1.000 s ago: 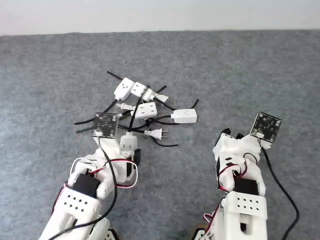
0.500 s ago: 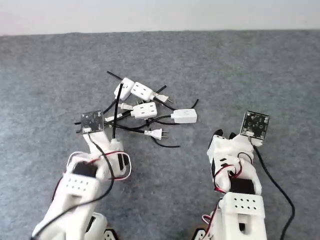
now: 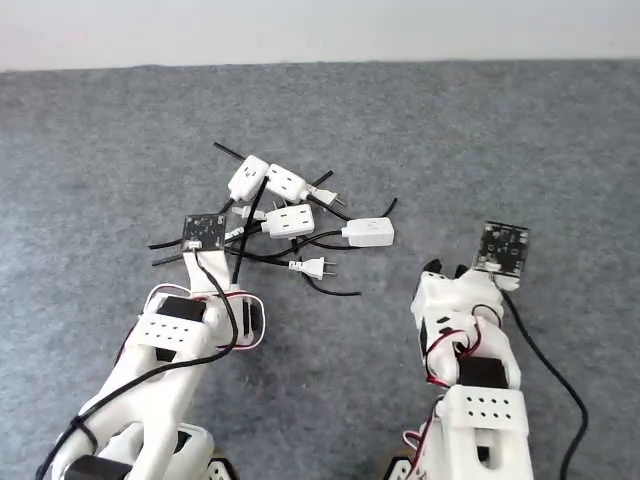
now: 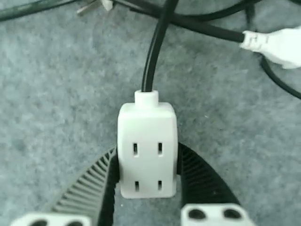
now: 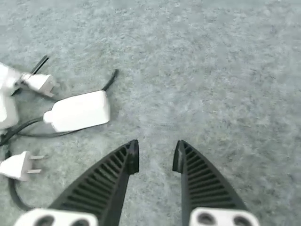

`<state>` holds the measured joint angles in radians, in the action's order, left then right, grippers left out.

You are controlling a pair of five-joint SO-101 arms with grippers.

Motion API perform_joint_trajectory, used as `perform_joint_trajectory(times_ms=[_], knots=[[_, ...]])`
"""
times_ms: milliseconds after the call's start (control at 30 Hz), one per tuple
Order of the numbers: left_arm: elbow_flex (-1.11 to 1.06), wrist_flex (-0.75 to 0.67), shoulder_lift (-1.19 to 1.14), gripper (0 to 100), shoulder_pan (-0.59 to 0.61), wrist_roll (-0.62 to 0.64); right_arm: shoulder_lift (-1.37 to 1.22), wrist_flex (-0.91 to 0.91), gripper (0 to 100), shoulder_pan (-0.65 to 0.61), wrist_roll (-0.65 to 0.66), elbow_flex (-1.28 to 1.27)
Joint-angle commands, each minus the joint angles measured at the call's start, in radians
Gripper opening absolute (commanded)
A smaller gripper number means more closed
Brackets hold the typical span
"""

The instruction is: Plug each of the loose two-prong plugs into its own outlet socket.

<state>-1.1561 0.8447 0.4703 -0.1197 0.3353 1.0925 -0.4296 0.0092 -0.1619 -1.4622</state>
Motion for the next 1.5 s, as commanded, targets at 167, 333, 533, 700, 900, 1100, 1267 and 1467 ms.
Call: perform_joint_trajectory(times_ms=[167,333,533,700,900,1100,1267,1467], knots=[[0.048,0.037,0.002,23,0.002,0.032,0.019,0.016,14.4,-0.016,0.031,0.008],[0.053,0.043,0.008,23,0.006,0.031,0.019,0.013,14.4,-0.016,0.032,0.008],[0.036,0.124,0.253,23,0.071,-0.037,0.019,-0.061,14.4,-0.053,0.167,0.020],[-0.051,0.130,0.589,23,0.226,-0.086,0.019,-0.163,14.4,-0.125,0.319,0.044],[-0.041,0.155,0.594,23,0.379,-0.087,0.019,-0.288,14.3,-0.130,0.348,0.121],[0.047,0.147,0.347,23,0.519,-0.083,-0.004,-0.367,14.3,-0.277,0.404,0.305],[0.071,0.066,0.259,23,0.623,-0.081,-0.272,-0.397,14.3,-0.415,0.516,0.542],[0.042,0.015,0.253,23,0.638,-0.081,-0.771,-0.400,14.3,-0.513,0.724,0.847]])
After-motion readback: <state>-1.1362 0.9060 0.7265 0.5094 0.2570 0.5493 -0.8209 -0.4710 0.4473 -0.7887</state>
